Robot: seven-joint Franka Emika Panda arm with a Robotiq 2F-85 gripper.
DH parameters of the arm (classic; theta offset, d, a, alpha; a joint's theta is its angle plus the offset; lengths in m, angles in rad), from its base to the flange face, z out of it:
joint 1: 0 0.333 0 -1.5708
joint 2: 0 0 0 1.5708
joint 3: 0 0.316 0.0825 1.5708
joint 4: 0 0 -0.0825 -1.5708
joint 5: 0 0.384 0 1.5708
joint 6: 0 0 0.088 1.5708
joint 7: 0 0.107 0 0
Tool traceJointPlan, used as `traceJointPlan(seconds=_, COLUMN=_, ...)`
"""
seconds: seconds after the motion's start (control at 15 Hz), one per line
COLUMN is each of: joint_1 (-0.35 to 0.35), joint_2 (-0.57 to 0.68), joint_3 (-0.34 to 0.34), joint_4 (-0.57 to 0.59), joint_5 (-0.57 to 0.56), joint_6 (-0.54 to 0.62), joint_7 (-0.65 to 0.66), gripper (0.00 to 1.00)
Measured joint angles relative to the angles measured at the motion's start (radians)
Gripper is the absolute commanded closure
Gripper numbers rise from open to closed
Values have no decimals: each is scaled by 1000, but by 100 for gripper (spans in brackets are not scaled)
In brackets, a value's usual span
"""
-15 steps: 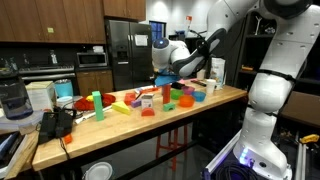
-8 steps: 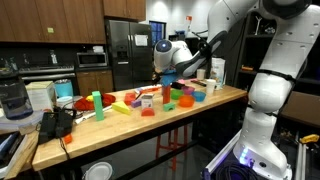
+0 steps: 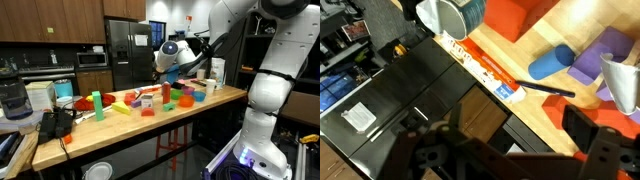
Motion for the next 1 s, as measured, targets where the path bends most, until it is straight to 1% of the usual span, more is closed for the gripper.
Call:
traceJointPlan(seconds=0.53, joint_1=-3, joint_2=0, joint_3=-6, joint_4=0, joint_5=-12, joint_6=19, joint_7=-25, gripper=0)
traceJointPlan(seconds=0.67, joint_1=-1, joint_2=2, joint_3=-4, joint_4=-2, joint_5=25, joint_6=12, joint_7=-27, gripper=0)
traceJointPlan(seconds=0.8, joint_1=1, joint_2=3, joint_3=-5, joint_4=-4, joint_5=17, joint_6=13, joint_7=-80, gripper=0)
traceJointPlan(seconds=1.0, joint_1=-6, joint_2=3, joint_3=-12, joint_4=-4, joint_5=-48, joint_6=27, joint_7=-194, gripper=0)
